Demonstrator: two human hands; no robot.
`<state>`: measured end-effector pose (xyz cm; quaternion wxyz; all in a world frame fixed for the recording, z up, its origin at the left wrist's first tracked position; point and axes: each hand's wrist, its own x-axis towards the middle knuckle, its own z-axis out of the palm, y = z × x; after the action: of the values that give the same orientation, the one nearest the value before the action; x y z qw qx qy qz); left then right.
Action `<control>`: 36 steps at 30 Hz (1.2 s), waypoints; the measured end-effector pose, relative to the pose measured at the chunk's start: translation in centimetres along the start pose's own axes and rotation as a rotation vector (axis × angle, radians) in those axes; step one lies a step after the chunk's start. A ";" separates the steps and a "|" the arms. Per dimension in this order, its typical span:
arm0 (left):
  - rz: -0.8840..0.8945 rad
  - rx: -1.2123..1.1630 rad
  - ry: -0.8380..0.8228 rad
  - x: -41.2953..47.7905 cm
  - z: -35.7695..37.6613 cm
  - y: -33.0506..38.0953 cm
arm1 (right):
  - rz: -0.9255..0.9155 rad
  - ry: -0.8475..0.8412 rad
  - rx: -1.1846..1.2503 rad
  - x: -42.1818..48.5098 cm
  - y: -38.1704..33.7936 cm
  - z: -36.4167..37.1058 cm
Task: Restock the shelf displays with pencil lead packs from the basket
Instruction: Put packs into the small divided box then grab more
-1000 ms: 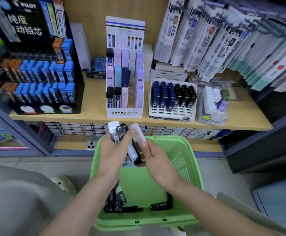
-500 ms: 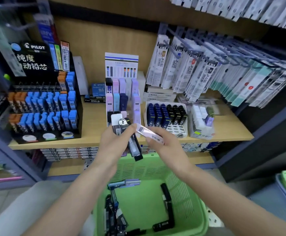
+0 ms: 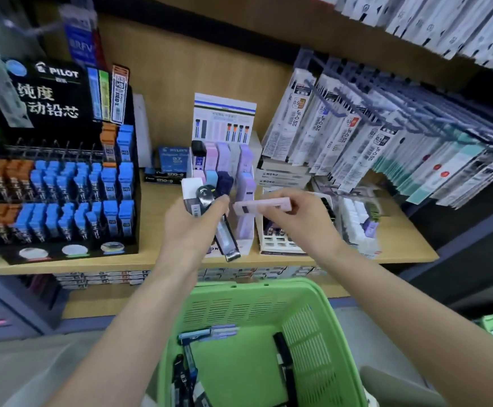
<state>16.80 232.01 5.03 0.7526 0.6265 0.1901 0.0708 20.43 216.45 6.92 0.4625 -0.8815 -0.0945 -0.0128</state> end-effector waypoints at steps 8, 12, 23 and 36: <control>-0.038 0.041 0.001 2.3 -1.4 1.0 | -0.040 -0.047 0.064 2.9 -0.4 2.0; -0.193 0.010 0.011 2.8 -1.6 0.9 | -0.113 -0.066 0.240 2.4 -1.5 2.6; -0.209 -0.029 -0.047 2.2 -1.1 1.3 | 0.167 -0.041 0.513 0.8 -2.0 2.4; -0.103 0.120 -0.067 2.3 -1.8 1.2 | 0.196 -0.309 0.246 1.2 -0.7 3.2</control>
<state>18.36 234.71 5.48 0.7222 0.6619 0.2008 -0.0002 21.24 219.66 5.80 0.5455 -0.8149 -0.0790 0.1793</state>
